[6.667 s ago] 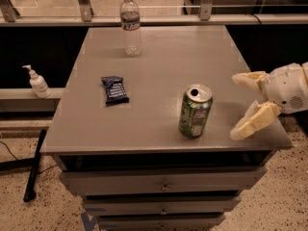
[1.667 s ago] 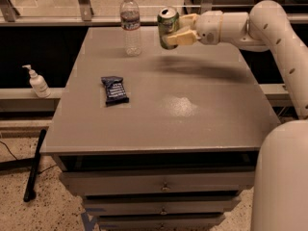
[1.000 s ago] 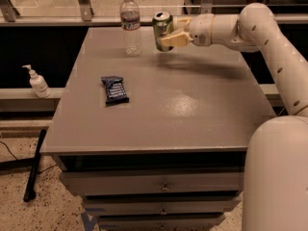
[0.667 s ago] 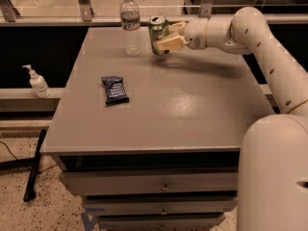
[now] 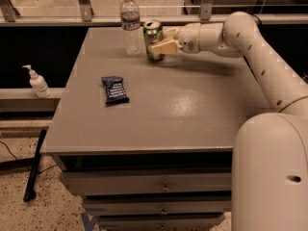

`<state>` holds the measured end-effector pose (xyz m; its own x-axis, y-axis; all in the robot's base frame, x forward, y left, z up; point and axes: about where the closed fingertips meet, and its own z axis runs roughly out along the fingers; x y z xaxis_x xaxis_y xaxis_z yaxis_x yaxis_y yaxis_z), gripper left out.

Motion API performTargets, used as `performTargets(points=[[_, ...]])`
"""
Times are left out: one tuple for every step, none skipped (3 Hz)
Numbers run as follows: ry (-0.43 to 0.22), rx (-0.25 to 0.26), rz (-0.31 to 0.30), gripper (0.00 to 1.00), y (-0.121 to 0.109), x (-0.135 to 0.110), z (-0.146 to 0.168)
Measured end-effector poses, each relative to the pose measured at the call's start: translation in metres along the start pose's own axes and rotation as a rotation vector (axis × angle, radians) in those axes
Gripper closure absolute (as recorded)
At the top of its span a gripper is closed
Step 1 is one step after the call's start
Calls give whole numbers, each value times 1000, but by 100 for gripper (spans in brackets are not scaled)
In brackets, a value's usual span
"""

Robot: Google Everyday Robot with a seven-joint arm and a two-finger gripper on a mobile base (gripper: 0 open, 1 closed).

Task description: Move green can near water bottle

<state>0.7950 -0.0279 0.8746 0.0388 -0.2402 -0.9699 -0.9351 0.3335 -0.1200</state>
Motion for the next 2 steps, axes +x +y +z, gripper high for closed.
performTargets(points=[[0,-2,9,61,1,2,3],[-1,-2,14,37,1,3,4]])
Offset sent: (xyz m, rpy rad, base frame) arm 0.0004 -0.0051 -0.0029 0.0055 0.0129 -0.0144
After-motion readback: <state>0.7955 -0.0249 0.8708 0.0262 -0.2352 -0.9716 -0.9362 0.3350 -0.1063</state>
